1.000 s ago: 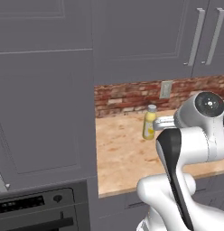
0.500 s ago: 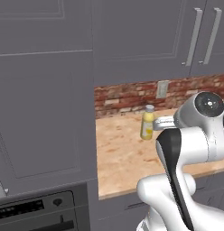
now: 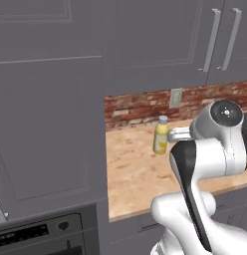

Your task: Move the drinks to the dining counter.

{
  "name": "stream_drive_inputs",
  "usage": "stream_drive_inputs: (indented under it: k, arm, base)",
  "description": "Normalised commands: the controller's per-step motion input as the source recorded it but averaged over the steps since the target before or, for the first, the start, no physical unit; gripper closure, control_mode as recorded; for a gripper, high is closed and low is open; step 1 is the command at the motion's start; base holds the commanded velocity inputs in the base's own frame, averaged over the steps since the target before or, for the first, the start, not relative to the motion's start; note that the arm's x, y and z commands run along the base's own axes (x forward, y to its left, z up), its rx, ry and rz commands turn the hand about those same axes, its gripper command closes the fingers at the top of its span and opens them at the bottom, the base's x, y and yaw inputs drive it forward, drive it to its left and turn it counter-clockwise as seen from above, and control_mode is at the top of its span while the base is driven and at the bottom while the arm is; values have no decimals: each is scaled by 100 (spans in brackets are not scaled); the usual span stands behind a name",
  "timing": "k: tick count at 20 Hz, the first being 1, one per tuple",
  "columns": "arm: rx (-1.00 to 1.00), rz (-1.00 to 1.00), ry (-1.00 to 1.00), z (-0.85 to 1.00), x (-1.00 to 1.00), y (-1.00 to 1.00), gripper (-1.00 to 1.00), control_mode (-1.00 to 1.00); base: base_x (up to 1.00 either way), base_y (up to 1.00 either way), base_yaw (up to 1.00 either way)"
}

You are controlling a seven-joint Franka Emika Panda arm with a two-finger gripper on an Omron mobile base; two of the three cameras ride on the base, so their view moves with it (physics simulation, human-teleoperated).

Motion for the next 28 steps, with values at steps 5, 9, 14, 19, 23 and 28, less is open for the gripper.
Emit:
stream_drive_inputs:
  k: [5,9,14,19,23,28]
  arm:
    - [0,2,1,0,8,-15,-100,-100]
    - [0,8,0,0,0,-21,-100,-100]
    - [4,12,0,-4,0,-18,-100,-100]
    - [2,11,0,0,0,-21,-100,-100]
    - [4,13,0,0,7,-28,-100,-100]
    - [7,14,0,0,12,-27,-100,-100]
  base:
    - [0,0,0]
    - [0,0,0]
    - [0,0,0]
    - [0,0,0]
    - [0,0,0]
    - [0,0,0]
